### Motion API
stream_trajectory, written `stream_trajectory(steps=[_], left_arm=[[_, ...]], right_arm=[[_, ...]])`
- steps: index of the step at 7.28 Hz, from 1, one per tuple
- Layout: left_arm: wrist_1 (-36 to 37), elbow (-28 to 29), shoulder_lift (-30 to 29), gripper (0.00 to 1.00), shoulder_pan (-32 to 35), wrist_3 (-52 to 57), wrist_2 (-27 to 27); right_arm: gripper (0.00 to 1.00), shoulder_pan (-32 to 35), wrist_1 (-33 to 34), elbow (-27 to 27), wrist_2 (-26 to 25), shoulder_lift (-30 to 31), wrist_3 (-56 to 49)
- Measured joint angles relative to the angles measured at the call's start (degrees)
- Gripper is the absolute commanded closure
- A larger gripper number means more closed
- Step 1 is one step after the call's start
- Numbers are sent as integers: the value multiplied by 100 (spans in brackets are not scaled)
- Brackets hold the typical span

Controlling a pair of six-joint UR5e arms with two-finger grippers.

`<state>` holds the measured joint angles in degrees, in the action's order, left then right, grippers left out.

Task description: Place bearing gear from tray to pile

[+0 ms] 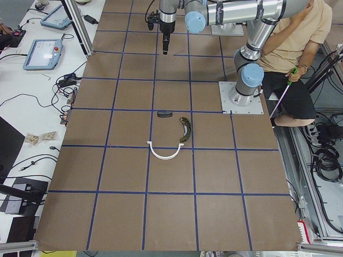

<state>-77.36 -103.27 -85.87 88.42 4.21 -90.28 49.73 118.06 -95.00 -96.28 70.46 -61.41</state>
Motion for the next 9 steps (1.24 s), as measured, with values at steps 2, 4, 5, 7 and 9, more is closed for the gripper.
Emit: stream_trajectory(steps=[2, 4, 5, 7, 9], left_arm=[[-11, -3, -12, 0, -6, -1, 17], [-5, -8, -64, 0, -23, -35, 46], [-9, -8, -59, 0, -39, -30, 47], [-35, -12, -90, 0, -61, 0, 33], [37, -177, -71, 0, -76, 8, 23]], right_arm=[[0, -486, 471, -16, -2, -573, -792], [0, -695, 677, -18, 20, -855, -1466], [1, -761, 724, -18, 55, -952, -1602], [12, -802, 759, -18, 62, -1065, -1856], [18, -807, 770, -21, 33, -1107, -2002]])
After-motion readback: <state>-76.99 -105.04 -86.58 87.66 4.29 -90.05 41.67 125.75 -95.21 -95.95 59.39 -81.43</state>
